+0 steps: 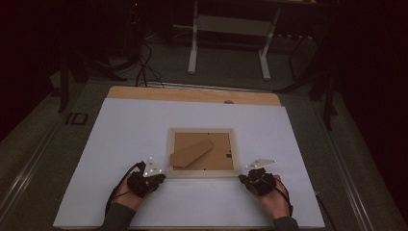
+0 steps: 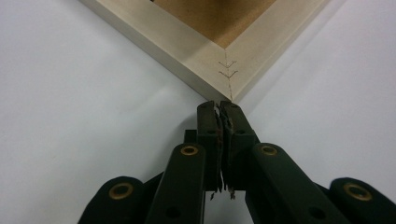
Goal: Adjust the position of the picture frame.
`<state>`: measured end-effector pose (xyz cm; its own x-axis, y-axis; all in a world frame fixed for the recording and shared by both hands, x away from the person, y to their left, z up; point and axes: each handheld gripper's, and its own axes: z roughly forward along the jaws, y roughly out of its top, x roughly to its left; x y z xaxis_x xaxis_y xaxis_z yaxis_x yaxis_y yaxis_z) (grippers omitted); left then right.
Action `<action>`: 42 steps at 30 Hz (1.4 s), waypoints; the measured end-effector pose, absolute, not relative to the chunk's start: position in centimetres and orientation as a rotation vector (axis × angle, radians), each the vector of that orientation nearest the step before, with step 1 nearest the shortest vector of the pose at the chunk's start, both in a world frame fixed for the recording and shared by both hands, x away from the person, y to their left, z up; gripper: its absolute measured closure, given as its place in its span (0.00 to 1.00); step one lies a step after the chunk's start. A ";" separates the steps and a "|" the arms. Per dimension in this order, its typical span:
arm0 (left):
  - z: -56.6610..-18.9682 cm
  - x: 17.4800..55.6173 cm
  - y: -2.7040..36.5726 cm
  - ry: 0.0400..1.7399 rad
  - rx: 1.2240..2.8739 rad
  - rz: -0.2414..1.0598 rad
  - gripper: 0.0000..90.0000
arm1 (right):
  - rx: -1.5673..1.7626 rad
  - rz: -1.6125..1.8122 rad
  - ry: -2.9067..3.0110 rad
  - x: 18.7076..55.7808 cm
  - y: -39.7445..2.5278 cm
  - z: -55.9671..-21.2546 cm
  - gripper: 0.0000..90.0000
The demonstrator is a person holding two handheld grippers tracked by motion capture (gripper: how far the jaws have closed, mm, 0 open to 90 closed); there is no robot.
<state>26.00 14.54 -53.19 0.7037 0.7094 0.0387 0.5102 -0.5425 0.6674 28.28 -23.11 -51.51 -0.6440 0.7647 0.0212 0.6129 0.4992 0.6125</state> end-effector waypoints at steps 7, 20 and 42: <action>-53.2 26.0 14.4 0.928 2.266 0.404 0.97 | 1.273 0.876 2.410 28.6 -24.1 -51.5 1.00; -53.2 26.2 14.9 0.959 2.251 0.400 0.97 | 1.316 0.890 2.398 29.2 -23.5 -52.4 1.00; -52.8 26.3 16.1 1.014 2.195 0.444 0.90 | 1.291 0.925 2.376 29.6 -23.3 -52.6 0.99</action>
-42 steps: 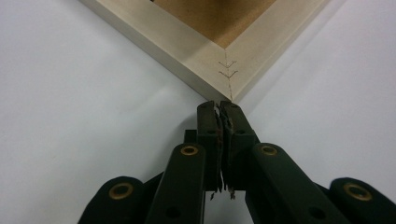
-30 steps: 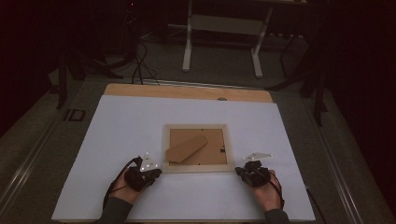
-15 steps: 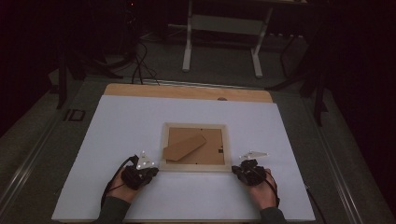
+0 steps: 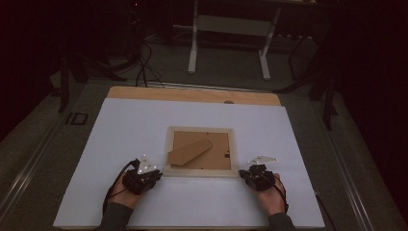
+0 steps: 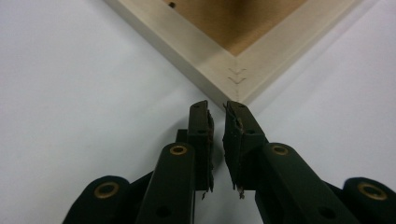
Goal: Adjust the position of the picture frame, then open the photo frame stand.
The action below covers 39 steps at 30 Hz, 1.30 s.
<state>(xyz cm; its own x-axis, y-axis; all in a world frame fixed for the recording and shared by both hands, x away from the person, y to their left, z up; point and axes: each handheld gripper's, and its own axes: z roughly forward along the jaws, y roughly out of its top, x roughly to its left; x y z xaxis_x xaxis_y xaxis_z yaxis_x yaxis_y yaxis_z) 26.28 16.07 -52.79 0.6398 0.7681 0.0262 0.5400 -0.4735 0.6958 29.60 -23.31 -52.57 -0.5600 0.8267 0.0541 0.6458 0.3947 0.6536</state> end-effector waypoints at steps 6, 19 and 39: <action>-52.5 26.3 16.9 1.064 2.128 0.480 0.87 | 1.303 0.951 2.338 29.8 -24.2 -52.3 0.95; -52.0 26.5 18.1 1.133 2.023 0.477 0.77 | 1.348 0.994 2.276 29.8 -25.7 -51.8 0.85; -49.7 26.7 17.9 1.140 1.944 0.431 0.54 | 1.375 1.030 2.273 29.8 -26.1 -52.1 0.66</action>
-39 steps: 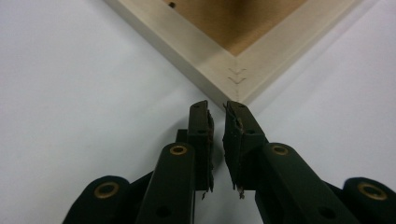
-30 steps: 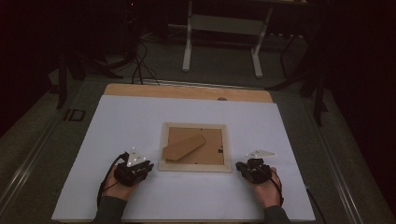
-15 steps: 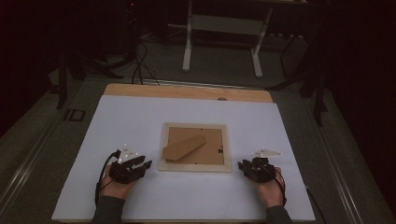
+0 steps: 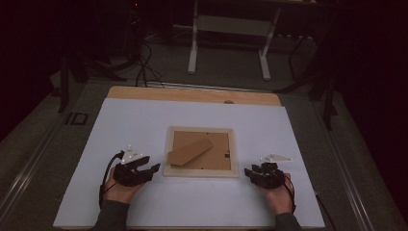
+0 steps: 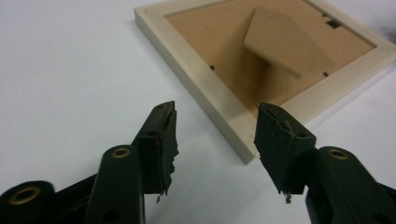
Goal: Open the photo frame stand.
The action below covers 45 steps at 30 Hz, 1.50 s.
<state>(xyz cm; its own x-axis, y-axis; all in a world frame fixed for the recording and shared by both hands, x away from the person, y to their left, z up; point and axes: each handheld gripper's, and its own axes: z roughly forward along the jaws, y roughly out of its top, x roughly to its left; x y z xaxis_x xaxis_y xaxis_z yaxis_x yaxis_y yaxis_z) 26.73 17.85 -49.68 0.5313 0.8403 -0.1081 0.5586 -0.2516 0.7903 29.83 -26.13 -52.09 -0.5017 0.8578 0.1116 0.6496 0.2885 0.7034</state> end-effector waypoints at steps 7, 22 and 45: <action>-48.2 27.8 17.6 1.137 1.939 0.376 0.45 | 1.364 1.026 2.278 29.8 -25.9 -52.2 0.65; -44.8 30.7 15.7 1.069 2.009 0.322 0.42 | 1.351 1.017 2.298 30.1 -25.6 -52.4 0.60; -45.0 34.4 12.2 1.039 2.194 0.236 0.46 | 1.361 1.024 2.305 30.2 -25.7 -52.6 0.56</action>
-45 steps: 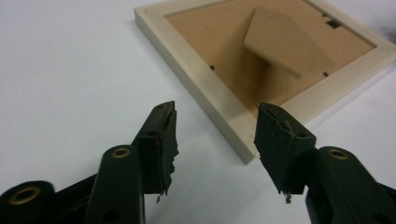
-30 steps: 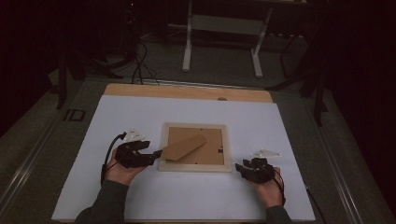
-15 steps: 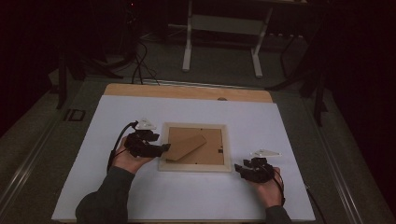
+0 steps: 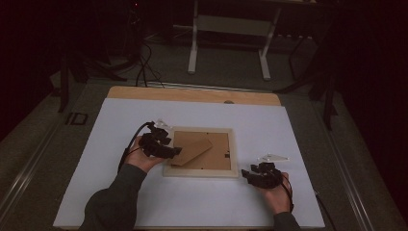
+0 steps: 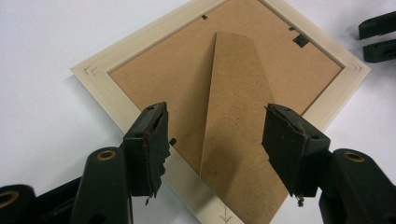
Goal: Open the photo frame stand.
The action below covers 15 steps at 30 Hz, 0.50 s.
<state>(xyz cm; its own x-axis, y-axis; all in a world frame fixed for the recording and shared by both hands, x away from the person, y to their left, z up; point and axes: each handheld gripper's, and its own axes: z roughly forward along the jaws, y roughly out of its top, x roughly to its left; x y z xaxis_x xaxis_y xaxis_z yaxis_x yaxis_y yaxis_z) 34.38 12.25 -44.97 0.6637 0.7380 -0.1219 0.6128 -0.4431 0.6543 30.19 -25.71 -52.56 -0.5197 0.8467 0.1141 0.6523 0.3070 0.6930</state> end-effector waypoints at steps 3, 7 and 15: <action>-45.2 34.8 11.8 1.055 2.216 0.237 0.46 | 1.366 1.021 2.307 30.2 -25.7 -52.5 0.55; -45.6 35.3 11.3 1.056 2.230 0.220 0.46 | 1.376 1.025 2.300 30.2 -25.8 -52.5 0.55; -46.0 36.1 10.4 1.041 2.248 0.174 0.45 | 1.379 1.021 2.304 30.2 -25.8 -52.6 0.55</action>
<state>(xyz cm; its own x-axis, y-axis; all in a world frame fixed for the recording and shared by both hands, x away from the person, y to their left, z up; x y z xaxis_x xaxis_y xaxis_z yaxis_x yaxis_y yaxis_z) 36.10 10.41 -46.05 0.6762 0.7227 -0.1428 0.6370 -0.4763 0.6062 30.19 -25.76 -52.58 -0.5116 0.8506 0.1219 0.6616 0.2994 0.6875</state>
